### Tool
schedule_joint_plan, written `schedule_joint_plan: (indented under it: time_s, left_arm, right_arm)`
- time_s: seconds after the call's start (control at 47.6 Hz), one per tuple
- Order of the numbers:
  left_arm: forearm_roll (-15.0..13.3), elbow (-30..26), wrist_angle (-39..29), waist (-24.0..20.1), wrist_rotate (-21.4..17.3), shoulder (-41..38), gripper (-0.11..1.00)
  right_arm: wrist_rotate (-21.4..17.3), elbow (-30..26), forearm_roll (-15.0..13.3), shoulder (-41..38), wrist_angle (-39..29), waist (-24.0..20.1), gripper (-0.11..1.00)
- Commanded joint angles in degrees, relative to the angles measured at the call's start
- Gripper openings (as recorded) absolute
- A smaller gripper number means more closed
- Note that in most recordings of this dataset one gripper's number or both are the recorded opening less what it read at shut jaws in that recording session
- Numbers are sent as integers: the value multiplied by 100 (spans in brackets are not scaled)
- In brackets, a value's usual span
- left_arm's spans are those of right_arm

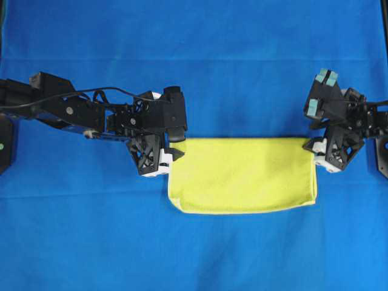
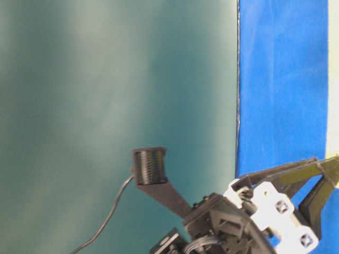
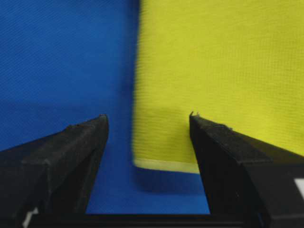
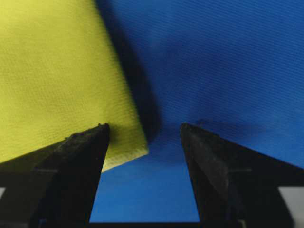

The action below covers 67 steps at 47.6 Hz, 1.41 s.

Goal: Fold the yellow towel.
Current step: 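Release the folded edge and regrasp the folded strip's top corners, then lift the strip and swing the right gripper up to rotate it vertical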

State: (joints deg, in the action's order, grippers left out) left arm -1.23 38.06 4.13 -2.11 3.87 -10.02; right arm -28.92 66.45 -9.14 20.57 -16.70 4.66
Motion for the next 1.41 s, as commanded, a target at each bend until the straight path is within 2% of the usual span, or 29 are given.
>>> schedule_joint_plan:
  time_s: [0.0,0.168,0.42,0.567,0.651,0.777,0.819,1.134,1.386]
  left_arm:
    - [9,-53,105,-88,-44,0,66]
    - [0,-105,114,-132,-158,-229,66]
    - [0,-141,79,-132,-158,-308,65]
    - [0,-167,-44,-114,-176,-308,54]
    - [9,-176,-185,-105,-176,-308,34]
    - [0,-211,-466,-105,-176,-290,6]
    - [0,-220,-536,-105,-167,-281,2]
    - [0,-334,-1063,-105,-97,-26,2]
    - [0,-308,-1714,-123,-70,1028,2]
  right_arm:
    - [9,0,-44,-141,211,132,63]
    - [9,53,-44,-352,457,167,63]
    - [0,44,-35,-360,475,158,62]
    - [0,35,-35,-360,466,158,60]
    - [0,35,-35,-360,457,158,48]
    - [0,53,-26,-325,457,158,13]
    - [-9,53,-26,-316,475,158,3]
    - [-26,-9,-9,97,378,158,3]
    - [-9,-281,-9,1037,-369,158,3]
